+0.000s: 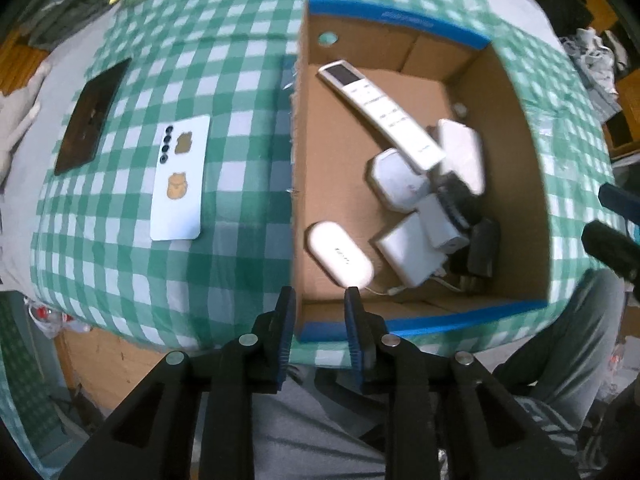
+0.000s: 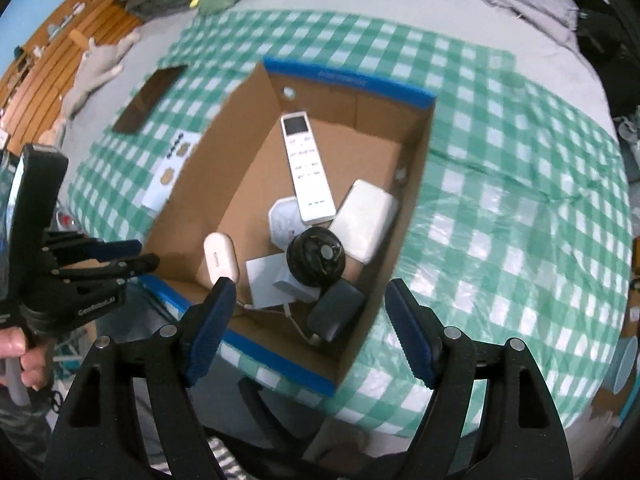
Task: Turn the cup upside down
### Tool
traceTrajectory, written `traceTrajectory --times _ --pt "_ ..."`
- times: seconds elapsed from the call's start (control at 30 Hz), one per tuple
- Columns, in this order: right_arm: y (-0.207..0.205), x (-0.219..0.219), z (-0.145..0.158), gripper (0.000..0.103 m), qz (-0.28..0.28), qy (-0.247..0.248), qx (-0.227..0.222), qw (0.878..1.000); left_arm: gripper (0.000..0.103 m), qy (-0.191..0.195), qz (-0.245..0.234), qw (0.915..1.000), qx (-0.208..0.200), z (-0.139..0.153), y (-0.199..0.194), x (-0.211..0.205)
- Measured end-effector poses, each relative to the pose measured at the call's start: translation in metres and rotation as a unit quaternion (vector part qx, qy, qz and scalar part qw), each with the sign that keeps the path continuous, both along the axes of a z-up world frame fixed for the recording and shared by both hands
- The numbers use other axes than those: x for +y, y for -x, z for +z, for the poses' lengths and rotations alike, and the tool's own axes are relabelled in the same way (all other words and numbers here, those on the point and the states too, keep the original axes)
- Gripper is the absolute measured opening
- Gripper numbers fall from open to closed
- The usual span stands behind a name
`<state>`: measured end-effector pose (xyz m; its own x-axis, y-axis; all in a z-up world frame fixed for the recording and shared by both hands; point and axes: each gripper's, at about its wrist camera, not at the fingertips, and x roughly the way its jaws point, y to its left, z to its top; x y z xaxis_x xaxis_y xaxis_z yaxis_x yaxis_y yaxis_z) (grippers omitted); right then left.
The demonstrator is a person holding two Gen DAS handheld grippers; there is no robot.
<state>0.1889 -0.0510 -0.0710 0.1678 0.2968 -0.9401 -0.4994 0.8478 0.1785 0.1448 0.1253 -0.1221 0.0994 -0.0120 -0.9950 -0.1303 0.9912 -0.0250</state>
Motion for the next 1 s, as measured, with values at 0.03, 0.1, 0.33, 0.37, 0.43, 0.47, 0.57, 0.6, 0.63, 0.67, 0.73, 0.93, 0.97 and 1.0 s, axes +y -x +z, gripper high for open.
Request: traceTrajectory --times 0.03,0.1,0.33,0.37,0.43,0.47,0.57,0.6,0.63,0.67,0.73,0.93,0.97,1.0 --pt "0.003 -0.004 0.008 0.077 -0.005 -0.004 -0.008 1.000 0.027 0.001 -0.002 1.0000 -0.008 0.006 0.004 -0.003" --pt "0.010 -0.010 0.020 0.077 -0.009 -0.009 -0.023 1.000 0.030 -0.007 -0.007 0.9997 -0.020 0.015 0.009 -0.008" --pt "0.031 -0.028 0.051 0.078 -0.020 -0.029 -0.053 0.998 0.066 -0.044 -0.015 0.9963 -0.073 0.052 0.032 -0.031" --pt "0.036 -0.030 0.056 0.078 -0.023 -0.032 -0.059 0.997 0.072 -0.048 -0.013 0.9953 -0.083 0.058 0.036 -0.035" --pt "0.042 -0.035 0.062 0.078 -0.028 -0.034 -0.067 0.997 0.078 -0.046 -0.008 0.9942 -0.097 0.066 0.042 -0.038" --pt "0.046 -0.038 0.066 0.078 -0.032 -0.038 -0.073 0.996 0.080 -0.045 -0.005 0.9939 -0.101 0.069 0.045 -0.039" --pt "0.057 -0.044 0.074 0.078 -0.033 -0.043 -0.082 0.995 0.081 -0.043 0.004 0.9925 -0.114 0.078 0.055 -0.046" --pt "0.060 -0.046 0.076 0.078 -0.033 -0.044 -0.087 0.995 0.082 -0.046 0.005 0.9921 -0.117 0.080 0.059 -0.049" --pt "0.063 -0.047 0.079 0.078 -0.033 -0.044 -0.092 0.994 0.082 -0.049 0.003 0.9918 -0.118 0.082 0.062 -0.052" --pt "0.067 -0.049 0.081 0.078 -0.033 -0.044 -0.097 0.994 0.082 -0.052 0.000 0.9915 -0.119 0.083 0.065 -0.055" --pt "0.072 -0.052 0.085 0.078 -0.034 -0.051 -0.100 0.993 0.083 -0.060 -0.009 0.9908 -0.121 0.085 0.074 -0.064" --pt "0.085 -0.066 0.089 0.080 -0.049 -0.069 -0.095 0.992 0.088 -0.068 -0.010 0.9896 -0.126 0.091 0.099 -0.076" --pt "0.086 -0.068 0.089 0.080 -0.050 -0.071 -0.094 0.992 0.089 -0.063 -0.007 0.9898 -0.127 0.092 0.103 -0.077" --pt "0.088 -0.071 0.089 0.080 -0.053 -0.074 -0.092 0.992 0.089 -0.061 -0.006 0.9900 -0.127 0.092 0.106 -0.078"
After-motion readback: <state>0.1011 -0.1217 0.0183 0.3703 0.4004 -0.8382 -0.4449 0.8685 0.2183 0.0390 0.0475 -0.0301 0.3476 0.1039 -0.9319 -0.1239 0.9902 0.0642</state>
